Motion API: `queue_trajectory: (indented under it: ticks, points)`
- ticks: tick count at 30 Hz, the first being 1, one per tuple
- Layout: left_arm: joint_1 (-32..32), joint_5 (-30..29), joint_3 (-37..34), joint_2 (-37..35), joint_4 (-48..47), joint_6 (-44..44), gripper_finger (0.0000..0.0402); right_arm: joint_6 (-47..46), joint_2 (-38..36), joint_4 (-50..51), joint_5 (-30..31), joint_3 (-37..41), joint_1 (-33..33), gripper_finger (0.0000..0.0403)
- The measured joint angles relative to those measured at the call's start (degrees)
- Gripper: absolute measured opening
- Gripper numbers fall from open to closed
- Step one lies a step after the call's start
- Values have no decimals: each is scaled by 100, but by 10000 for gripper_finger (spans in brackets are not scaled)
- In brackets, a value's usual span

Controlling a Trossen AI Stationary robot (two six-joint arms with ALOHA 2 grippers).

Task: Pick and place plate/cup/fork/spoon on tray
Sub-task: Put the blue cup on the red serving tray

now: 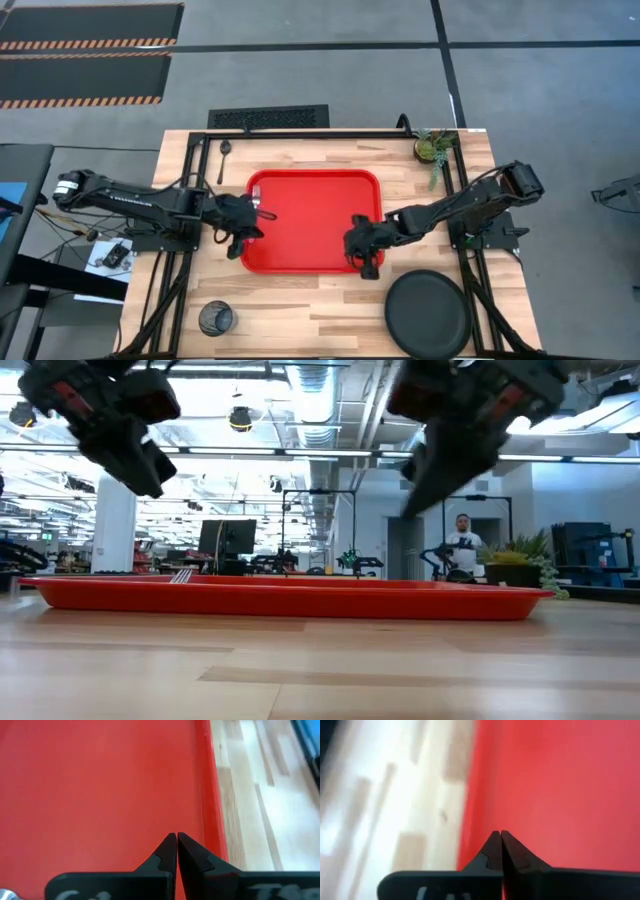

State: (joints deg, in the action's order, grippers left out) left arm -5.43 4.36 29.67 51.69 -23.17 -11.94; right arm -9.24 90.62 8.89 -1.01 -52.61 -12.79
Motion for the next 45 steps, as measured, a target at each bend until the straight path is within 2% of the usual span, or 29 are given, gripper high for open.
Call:
queue_trajectory:
  ticks: [7, 11, 18, 26, 34, 37, 45]
  points:
    - [-1084, -706, 235, -35, -791, -740, 0, 444, 674, -2172, -209, 148, 333, 7]
    - [-1802, -1006, 588, -27, -1484, -1403, 0, 479, 1069, -2742, -497, 145, 415, 7]
    - [-2992, -955, 1384, 19, -2697, -2899, 7, 477, 1184, -2827, -510, 143, 422, 10]
    - [-4058, -817, 1931, 576, -3213, -3986, 82, 478, 1166, -2820, -500, 143, 428, 10]
    - [-4419, -282, 2270, 1423, -3232, -4780, 150, 479, 1166, -2871, -497, 143, 428, 10]
    - [-4445, -155, 2288, 1651, -3207, -5059, 160, 479, 1166, -2885, -497, 143, 428, 10]
    - [-4443, -160, 2288, 1890, -2953, -5089, 162, 482, 1166, -2920, -497, 141, 428, 10]
